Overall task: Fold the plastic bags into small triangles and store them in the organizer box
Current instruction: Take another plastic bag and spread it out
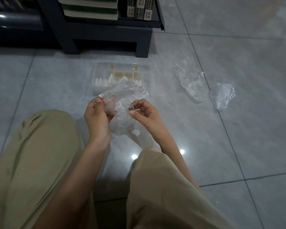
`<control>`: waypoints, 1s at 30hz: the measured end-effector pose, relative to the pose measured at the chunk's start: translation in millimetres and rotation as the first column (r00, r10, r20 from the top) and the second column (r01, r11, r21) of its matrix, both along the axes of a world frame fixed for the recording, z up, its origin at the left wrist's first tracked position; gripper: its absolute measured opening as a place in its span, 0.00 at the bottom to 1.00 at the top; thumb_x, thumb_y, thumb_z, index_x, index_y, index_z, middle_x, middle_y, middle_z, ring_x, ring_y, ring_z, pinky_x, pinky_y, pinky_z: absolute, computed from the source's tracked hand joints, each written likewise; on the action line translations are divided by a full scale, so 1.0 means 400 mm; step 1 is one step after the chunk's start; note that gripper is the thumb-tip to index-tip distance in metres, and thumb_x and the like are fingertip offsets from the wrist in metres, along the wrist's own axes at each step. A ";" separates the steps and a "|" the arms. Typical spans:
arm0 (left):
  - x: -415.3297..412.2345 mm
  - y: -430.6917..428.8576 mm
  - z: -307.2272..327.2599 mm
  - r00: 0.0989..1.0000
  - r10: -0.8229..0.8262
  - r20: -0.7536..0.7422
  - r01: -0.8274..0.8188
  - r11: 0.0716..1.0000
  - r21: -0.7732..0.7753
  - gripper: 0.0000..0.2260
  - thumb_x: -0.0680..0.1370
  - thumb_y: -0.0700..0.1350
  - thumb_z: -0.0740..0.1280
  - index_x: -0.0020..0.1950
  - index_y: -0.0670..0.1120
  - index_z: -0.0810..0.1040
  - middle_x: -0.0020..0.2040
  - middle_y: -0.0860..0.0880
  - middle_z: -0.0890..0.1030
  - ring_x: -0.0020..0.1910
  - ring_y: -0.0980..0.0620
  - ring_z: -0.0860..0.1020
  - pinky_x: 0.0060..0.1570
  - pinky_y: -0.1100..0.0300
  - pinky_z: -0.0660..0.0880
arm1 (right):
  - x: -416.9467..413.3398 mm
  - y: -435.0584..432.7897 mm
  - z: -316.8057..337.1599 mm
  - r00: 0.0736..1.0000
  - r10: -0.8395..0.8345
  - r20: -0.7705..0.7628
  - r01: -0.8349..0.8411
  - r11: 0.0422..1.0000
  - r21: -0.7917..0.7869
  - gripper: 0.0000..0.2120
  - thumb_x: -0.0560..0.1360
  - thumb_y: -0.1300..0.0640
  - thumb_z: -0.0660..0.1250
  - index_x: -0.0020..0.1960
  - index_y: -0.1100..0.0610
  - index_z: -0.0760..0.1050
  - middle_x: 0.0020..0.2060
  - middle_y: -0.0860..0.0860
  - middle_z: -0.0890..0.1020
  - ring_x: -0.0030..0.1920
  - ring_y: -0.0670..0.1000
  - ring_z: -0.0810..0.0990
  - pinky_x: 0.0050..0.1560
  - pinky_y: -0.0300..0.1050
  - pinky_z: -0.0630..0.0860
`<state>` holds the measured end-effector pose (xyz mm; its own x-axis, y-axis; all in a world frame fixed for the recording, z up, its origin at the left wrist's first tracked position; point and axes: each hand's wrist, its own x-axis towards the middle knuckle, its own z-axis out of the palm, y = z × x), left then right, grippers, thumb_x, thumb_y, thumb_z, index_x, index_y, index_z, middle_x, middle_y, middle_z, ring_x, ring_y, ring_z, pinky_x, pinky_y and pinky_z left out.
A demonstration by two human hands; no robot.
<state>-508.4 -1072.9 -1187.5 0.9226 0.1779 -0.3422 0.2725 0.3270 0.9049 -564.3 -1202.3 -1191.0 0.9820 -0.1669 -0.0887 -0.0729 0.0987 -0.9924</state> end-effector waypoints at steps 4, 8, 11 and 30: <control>-0.007 -0.006 0.000 1.000 0.009 0.027 -0.009 1.000 -0.001 0.10 0.83 0.42 0.57 0.46 0.48 0.76 0.37 0.54 0.82 0.29 0.55 0.76 0.30 0.63 0.75 | 0.009 0.014 -0.001 0.997 -0.080 0.017 0.081 0.991 -0.107 0.12 0.75 0.70 0.66 0.48 0.53 0.75 0.42 0.49 0.78 0.41 0.49 0.74 0.44 0.40 0.73; -0.008 0.001 -0.011 0.999 0.035 0.031 -0.036 0.999 0.004 0.09 0.82 0.42 0.61 0.45 0.49 0.79 0.43 0.51 0.80 0.40 0.55 0.78 0.37 0.63 0.77 | -0.004 0.004 -0.012 0.962 -0.260 0.086 0.273 0.896 -0.351 0.14 0.74 0.69 0.62 0.49 0.51 0.75 0.39 0.45 0.77 0.36 0.44 0.74 0.40 0.37 0.71; -0.005 0.011 -0.019 0.998 0.057 -0.011 -0.058 0.997 -0.055 0.09 0.82 0.41 0.61 0.46 0.49 0.79 0.46 0.50 0.81 0.44 0.54 0.79 0.42 0.63 0.77 | -0.028 -0.027 -0.041 0.915 -0.358 0.187 0.396 0.701 -0.594 0.14 0.74 0.66 0.62 0.56 0.55 0.76 0.41 0.47 0.79 0.39 0.44 0.76 0.40 0.41 0.74; -0.024 0.020 -0.106 0.877 -0.145 -0.458 -0.039 0.929 -0.367 0.09 0.82 0.42 0.59 0.45 0.48 0.76 0.30 0.55 0.82 0.33 0.61 0.79 0.46 0.67 0.77 | -0.188 -0.196 -0.145 0.905 -0.425 -0.007 0.341 0.736 -0.585 0.23 0.76 0.64 0.58 0.68 0.50 0.62 0.56 0.46 0.72 0.46 0.41 0.73 0.48 0.41 0.73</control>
